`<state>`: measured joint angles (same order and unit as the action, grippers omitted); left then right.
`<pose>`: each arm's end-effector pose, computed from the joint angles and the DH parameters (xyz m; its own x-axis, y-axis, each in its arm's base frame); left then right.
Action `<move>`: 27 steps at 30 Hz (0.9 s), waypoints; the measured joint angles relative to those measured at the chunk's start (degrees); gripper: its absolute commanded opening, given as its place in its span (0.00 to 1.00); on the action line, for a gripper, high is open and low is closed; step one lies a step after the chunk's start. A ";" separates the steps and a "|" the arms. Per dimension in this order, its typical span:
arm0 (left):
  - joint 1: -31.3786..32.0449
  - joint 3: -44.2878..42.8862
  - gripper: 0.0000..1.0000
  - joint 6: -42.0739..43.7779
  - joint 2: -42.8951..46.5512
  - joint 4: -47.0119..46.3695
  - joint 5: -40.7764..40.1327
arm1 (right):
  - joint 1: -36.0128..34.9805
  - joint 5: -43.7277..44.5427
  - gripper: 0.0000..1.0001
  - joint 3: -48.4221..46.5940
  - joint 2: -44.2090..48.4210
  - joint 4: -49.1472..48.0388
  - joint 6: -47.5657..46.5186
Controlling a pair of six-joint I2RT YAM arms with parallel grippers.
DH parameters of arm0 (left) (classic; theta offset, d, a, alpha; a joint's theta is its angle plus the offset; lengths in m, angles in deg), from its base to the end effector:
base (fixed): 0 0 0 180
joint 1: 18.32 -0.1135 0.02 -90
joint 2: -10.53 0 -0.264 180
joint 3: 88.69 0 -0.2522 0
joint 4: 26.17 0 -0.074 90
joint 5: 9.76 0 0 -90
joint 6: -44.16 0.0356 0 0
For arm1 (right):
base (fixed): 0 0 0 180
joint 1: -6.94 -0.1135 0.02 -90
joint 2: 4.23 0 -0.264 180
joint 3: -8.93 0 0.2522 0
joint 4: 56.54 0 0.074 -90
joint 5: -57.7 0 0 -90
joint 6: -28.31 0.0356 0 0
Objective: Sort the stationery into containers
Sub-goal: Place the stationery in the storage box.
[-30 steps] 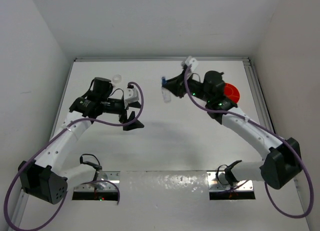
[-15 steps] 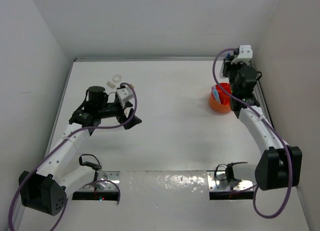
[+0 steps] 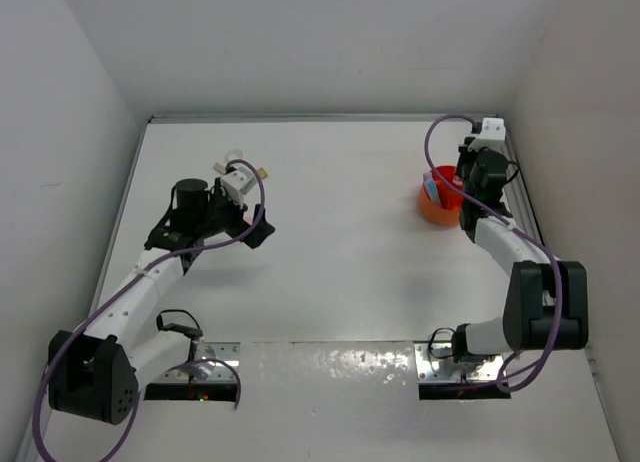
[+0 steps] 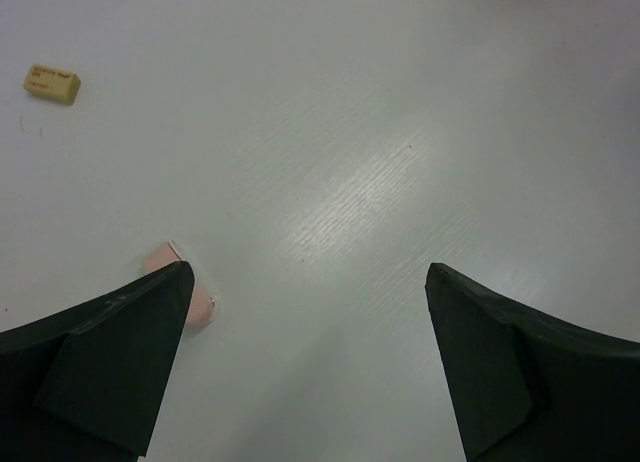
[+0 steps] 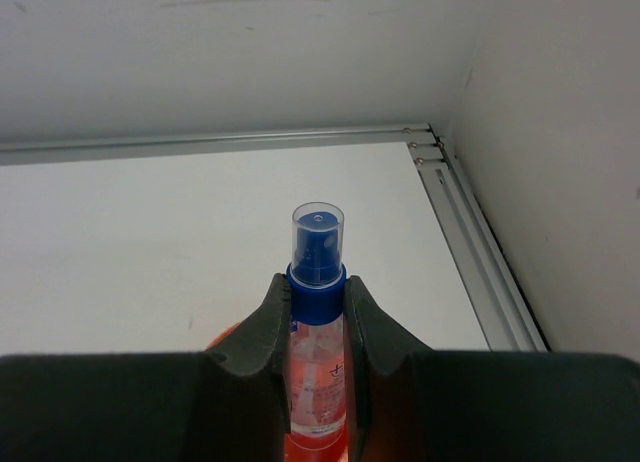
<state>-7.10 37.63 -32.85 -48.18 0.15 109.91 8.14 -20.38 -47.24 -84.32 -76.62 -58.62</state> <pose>0.2160 -0.0608 0.2624 -0.3661 0.2717 -0.8900 0.6835 0.7276 -0.0590 0.3135 -0.0139 0.2640 -0.0547 0.0536 -0.9971 0.2298 0.9724 0.0396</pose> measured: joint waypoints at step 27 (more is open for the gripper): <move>-4.20 1.44 0.62 -7.89 -2.29 -3.02 -13.46 | 1.68 -2.14 0.69 8.59 -3.23 -11.13 5.99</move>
<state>-11.29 39.07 -40.74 -50.48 -2.87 96.44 9.82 -22.52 -38.65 -87.56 -87.75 -52.63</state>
